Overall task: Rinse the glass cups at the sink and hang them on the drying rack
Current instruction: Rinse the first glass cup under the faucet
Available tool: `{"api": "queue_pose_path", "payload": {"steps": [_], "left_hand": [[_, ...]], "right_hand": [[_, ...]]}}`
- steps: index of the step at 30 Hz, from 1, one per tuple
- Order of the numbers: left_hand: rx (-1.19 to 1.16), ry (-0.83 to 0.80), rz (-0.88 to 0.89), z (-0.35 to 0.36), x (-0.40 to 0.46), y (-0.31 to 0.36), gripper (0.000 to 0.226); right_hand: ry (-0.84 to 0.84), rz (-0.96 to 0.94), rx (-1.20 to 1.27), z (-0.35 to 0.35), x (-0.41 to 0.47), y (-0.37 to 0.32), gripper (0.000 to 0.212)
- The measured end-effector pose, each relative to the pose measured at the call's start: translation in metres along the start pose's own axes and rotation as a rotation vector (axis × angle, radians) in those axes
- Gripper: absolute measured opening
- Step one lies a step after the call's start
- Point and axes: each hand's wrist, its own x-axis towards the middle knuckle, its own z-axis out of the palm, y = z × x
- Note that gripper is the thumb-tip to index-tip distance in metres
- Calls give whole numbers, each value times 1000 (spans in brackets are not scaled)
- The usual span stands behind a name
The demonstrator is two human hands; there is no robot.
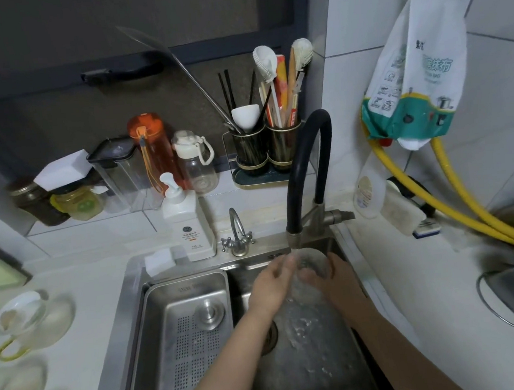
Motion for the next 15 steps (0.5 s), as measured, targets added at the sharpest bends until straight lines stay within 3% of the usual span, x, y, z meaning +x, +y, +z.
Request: {"api": "queue_pose_path", "payload": {"steps": [4, 7, 11, 15], "left_hand": [[-72, -71, -95, -17, -7, -2, 68], [-281, -141, -130, -19, -12, -8, 81], [-512, -55, -45, -29, -9, -16, 70], [-573, 35, -47, -29, -1, -17, 42]], "right_hand": [[24, -155, -260, 14, -12, -2, 84], [7, -299, -314, 25, -16, -2, 84], [-160, -192, -42, 14, -11, -11, 35], [-122, -287, -198, 15, -14, -16, 16]]}}
